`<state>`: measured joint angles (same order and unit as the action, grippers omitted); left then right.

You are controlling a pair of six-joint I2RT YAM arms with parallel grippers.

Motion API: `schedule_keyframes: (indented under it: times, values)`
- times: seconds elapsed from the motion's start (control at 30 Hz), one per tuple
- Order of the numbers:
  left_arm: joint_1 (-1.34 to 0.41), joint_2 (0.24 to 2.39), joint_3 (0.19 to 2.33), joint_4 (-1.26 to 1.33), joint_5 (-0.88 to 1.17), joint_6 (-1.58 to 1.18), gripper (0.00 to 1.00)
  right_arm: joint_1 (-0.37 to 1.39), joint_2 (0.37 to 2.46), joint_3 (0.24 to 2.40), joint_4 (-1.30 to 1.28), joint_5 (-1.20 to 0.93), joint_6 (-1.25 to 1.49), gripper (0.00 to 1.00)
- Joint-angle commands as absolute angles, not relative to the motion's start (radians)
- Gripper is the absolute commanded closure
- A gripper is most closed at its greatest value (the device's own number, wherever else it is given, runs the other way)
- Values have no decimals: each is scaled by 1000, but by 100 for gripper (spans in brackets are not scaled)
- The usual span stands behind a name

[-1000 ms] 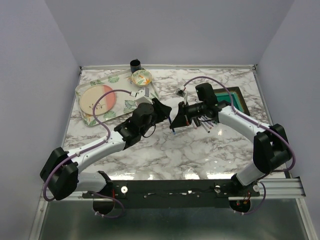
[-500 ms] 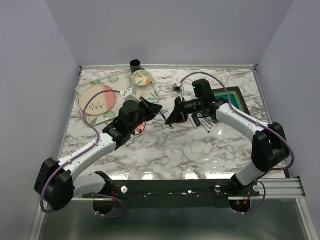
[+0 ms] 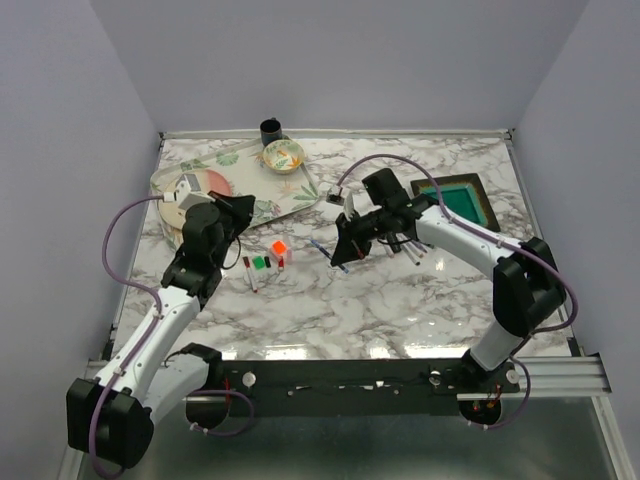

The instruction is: Open the pen caps

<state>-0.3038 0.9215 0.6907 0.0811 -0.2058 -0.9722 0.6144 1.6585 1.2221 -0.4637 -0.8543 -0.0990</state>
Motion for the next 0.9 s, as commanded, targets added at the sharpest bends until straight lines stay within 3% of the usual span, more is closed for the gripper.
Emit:
schedule_keyframes:
  times: [0.0, 0.3, 0.87]
  values:
    - [-298, 879, 608, -57, -176, -940, 100, 612, 1724, 1299, -586, -583, -224, 100]
    - [-296, 903, 445, -106, -114, -891, 99, 588, 1830, 1370, -687, -282, -305, 96]
    - [-296, 1150, 403, -5, -38, -822, 87, 405, 1842, 1387, -719, -252, -321, 89]
